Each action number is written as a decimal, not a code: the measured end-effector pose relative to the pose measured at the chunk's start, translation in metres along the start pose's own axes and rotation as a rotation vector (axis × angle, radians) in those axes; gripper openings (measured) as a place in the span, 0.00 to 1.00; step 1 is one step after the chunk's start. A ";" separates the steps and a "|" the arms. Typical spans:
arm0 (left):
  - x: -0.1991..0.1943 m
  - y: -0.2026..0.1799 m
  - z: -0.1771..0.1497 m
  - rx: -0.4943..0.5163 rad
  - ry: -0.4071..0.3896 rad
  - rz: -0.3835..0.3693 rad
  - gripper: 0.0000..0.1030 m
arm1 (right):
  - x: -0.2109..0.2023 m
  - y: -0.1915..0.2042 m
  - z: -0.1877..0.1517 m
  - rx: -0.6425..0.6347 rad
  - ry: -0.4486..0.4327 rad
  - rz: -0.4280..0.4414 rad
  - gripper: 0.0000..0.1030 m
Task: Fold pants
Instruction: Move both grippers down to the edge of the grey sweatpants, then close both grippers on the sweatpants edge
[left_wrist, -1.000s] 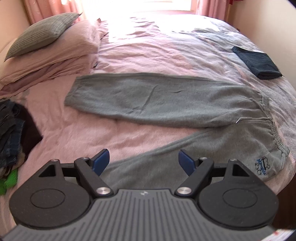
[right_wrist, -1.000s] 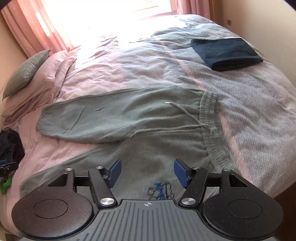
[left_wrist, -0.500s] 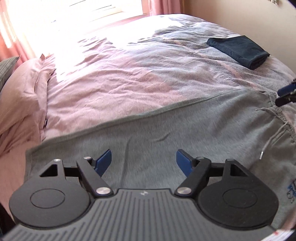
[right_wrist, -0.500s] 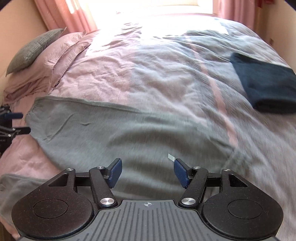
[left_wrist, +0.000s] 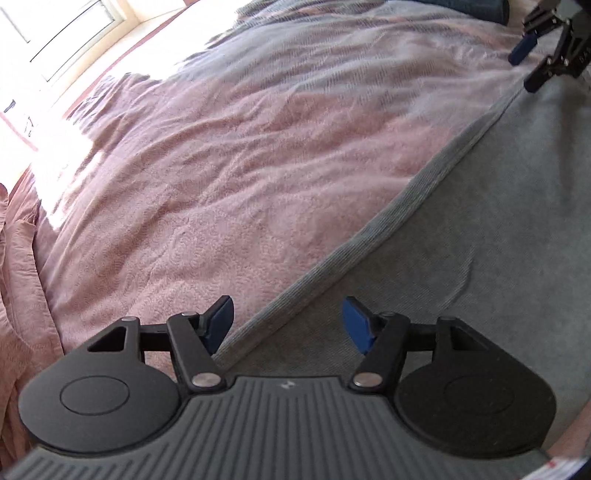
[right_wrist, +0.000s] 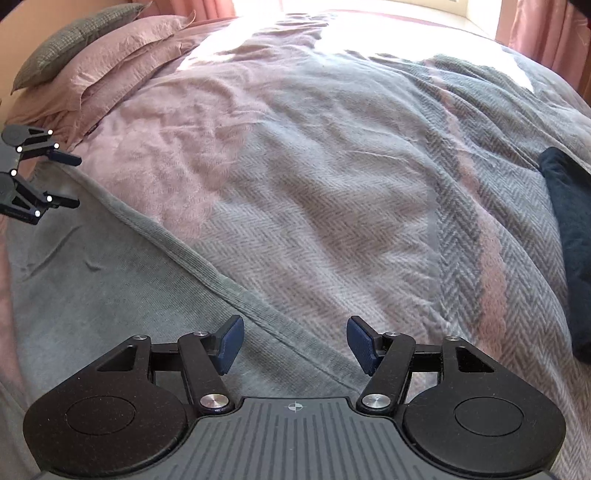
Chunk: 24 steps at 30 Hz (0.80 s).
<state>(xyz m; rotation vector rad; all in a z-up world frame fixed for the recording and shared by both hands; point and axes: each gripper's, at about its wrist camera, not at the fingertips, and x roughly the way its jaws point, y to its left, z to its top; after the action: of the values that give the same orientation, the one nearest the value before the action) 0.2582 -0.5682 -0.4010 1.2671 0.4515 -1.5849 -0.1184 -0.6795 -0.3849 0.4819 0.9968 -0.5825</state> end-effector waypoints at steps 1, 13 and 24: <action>0.007 0.003 -0.003 0.025 0.017 -0.006 0.60 | 0.005 -0.003 0.000 -0.010 0.016 0.008 0.58; 0.016 -0.017 -0.033 0.139 0.001 0.027 0.04 | 0.007 0.020 -0.011 -0.098 0.046 0.004 0.09; -0.232 -0.116 -0.147 -0.331 -0.180 0.183 0.05 | -0.178 0.195 -0.132 -0.365 -0.247 -0.278 0.08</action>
<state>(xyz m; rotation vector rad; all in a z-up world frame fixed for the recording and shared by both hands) 0.2167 -0.2965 -0.2856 0.8811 0.4487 -1.3885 -0.1488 -0.4101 -0.2673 -0.0546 0.9123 -0.6719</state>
